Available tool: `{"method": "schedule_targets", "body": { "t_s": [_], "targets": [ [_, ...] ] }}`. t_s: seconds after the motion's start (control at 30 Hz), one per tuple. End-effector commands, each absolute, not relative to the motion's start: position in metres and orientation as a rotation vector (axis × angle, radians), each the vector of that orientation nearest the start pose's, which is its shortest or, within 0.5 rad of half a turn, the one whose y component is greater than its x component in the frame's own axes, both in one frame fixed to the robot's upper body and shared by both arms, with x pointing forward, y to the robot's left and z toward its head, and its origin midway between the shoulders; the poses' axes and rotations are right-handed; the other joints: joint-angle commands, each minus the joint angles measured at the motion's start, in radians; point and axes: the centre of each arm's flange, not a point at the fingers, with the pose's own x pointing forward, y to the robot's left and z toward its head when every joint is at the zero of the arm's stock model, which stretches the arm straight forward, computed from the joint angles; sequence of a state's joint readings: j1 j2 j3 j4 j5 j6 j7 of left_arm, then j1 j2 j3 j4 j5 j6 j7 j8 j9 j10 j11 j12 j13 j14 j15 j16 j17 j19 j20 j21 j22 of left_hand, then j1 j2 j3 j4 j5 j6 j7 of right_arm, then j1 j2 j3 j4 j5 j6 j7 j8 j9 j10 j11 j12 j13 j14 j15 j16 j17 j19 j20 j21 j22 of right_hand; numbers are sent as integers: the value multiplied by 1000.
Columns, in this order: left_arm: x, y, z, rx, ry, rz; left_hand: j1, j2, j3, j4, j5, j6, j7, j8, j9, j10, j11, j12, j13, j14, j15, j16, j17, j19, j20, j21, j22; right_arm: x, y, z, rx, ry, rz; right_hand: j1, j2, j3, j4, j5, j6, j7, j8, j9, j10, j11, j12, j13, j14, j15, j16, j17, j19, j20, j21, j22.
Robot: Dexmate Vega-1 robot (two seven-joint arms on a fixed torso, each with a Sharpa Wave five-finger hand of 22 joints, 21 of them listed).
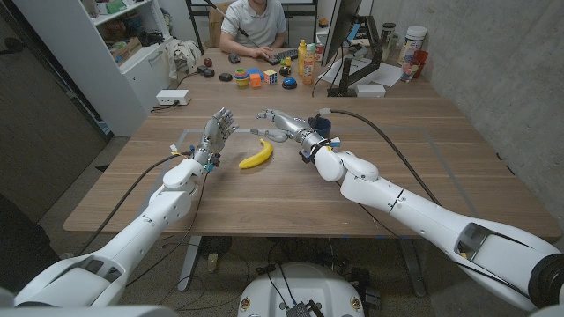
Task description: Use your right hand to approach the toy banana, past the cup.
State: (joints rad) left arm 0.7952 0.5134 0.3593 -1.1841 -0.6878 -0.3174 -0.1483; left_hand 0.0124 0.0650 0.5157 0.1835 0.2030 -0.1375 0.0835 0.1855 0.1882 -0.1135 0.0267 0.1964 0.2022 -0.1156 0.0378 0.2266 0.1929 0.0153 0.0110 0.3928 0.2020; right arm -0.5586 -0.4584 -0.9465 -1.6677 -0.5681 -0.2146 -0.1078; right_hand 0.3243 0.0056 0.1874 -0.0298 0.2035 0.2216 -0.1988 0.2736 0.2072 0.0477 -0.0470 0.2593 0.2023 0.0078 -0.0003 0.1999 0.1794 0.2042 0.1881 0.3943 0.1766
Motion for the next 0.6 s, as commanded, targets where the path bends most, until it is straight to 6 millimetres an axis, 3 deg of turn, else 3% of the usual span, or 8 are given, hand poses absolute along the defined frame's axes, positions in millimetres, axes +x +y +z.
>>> {"method": "schedule_targets", "body": {
  "t_s": [0.03, 0.13, 0.2, 0.37, 0.6],
  "targets": [
    [667, 315, -29, -41, -584, -242, 0, 104, 2, -1, 6, -8, -5, 7, 4, -7, -3, 4, 4, -9, 2, 7, 2, 1, 8, -2, 2, 583, 13, 11, -1496, -955, 96, -14, -3, -10, 4, 4, 47, -16, 10, 0, 12, -17, 12, 2, 7, -3, -2, 4, -44, -5, -27, 4],
    [667, 316, -29, -38, -582, -238, 0, 104, 2, -1, 6, -7, -5, 7, 4, -6, -3, 4, 4, -8, 1, 7, 2, 1, 9, -2, 2, 586, 17, 4, -1544, -974, 59, -15, 0, -12, 5, 6, 48, -14, 3, -1, 20, -21, 14, 1, 7, -6, -4, 3, -83, 0, -48, 5],
    [667, 316, -28, -37, -581, -238, 0, 104, 2, -1, 6, -6, -6, 7, 4, -6, -3, 4, 4, -8, 1, 7, 2, 1, 9, -3, 2, 590, 20, -1, -1570, -977, 51, -9, 7, -9, 3, 8, 47, -8, -2, -2, 22, -23, 14, 1, 4, -9, -6, 3, -106, -10, -62, 5],
    [666, 316, -28, -35, -578, -238, 0, 104, 2, -1, 6, -7, -6, 7, 4, -7, -3, 4, 4, -8, 2, 7, 2, 1, 8, -3, 2, 603, 26, -7, -1619, -970, 53, 24, 35, 11, -10, 15, 19, 6, -23, -4, 16, -22, 8, 0, -8, -14, -12, 2, -116, -10, -74, 6],
    [665, 317, -29, -35, -578, -229, 0, 104, 2, -1, 6, -8, -6, 7, 4, -7, -4, 4, 4, -8, 2, 7, 2, 1, 9, -3, 2, 623, 31, -8, -1667, -930, 84, 27, 36, 12, -12, 15, 17, 4, -28, -4, 9, -22, 5, 0, -12, -16, -13, 2, -118, -11, -79, 7]
  ]
}}
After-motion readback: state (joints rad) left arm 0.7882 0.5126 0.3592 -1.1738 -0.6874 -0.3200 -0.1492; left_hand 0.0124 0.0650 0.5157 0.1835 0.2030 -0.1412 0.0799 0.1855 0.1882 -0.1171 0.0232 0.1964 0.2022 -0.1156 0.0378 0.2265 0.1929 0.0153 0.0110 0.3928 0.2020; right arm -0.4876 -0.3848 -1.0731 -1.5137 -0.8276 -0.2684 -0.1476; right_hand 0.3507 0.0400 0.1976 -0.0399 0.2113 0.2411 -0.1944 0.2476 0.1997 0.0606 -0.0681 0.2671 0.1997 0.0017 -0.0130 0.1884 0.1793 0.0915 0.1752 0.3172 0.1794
